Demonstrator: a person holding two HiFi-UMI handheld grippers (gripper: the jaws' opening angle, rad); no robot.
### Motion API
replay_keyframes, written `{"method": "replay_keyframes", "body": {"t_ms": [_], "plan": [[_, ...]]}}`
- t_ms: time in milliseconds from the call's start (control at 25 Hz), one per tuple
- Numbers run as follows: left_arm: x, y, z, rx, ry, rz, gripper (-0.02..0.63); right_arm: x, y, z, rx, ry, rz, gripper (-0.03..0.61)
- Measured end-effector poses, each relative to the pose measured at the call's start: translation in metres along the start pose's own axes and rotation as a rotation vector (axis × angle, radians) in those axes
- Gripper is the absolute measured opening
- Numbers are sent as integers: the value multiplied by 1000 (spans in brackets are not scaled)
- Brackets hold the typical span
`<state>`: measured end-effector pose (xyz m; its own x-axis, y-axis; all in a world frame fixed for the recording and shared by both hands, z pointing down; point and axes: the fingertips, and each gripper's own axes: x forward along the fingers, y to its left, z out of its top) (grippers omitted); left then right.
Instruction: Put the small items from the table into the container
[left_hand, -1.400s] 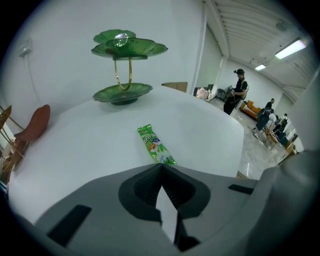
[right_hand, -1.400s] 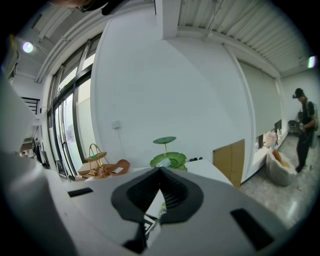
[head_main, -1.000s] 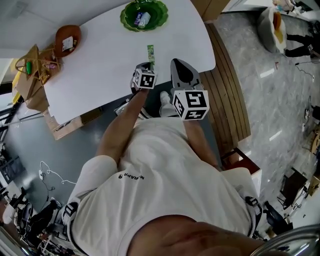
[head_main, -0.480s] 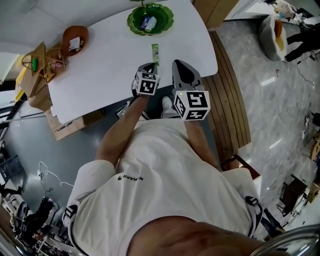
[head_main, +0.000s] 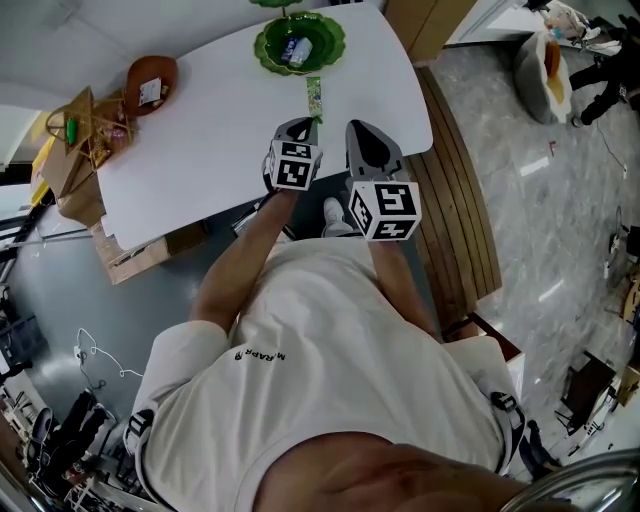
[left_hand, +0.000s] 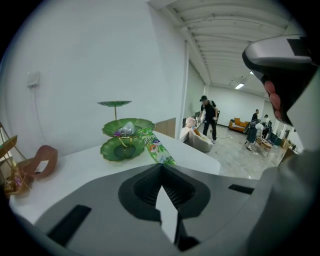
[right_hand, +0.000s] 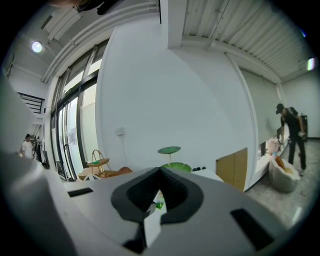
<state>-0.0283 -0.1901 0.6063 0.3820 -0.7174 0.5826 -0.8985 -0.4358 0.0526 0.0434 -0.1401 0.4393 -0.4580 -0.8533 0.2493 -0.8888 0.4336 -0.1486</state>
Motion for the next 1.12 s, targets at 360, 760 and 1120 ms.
{"method": "replay_keyframes", "body": {"t_ms": [360,760,1120], "plan": [[3,15,46,60,-54,15,5,1,-3,11,-7,-21,-3,5],[15,27,83,116,-71,23,5,7,-6,21,-16,-38,-1,5],[37,46,105,146,-58,45,5,19,-14,30,-20,-56,-6,5]]}}
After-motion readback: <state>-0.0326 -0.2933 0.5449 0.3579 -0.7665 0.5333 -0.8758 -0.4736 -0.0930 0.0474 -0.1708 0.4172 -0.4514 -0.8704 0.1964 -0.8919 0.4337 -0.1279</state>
